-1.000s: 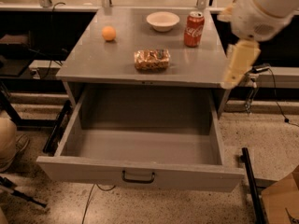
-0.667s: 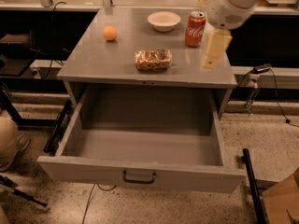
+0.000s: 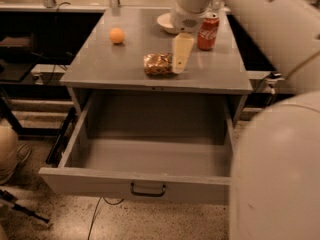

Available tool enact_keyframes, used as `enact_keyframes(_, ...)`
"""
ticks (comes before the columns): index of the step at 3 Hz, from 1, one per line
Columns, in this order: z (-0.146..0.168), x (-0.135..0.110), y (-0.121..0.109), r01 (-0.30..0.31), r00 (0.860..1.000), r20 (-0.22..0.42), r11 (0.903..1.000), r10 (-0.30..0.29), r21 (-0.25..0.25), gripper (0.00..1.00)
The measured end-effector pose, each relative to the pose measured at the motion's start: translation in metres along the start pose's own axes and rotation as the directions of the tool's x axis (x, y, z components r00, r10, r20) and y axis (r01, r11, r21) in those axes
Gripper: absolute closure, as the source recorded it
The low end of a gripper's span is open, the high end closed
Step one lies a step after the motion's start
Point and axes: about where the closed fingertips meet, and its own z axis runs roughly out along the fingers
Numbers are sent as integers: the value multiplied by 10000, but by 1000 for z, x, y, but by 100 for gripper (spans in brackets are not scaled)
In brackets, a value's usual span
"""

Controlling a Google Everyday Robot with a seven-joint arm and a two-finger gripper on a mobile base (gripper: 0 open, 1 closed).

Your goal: Place orange can into top drawer

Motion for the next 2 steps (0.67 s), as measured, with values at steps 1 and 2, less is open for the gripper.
enact_keyframes(1, 36, -12, -2, -232, 9997, -133, 9972, 223, -706, 0)
enact_keyframes(2, 65, -19, 0, -429, 9989, -253, 9909, 400, -1275, 19)
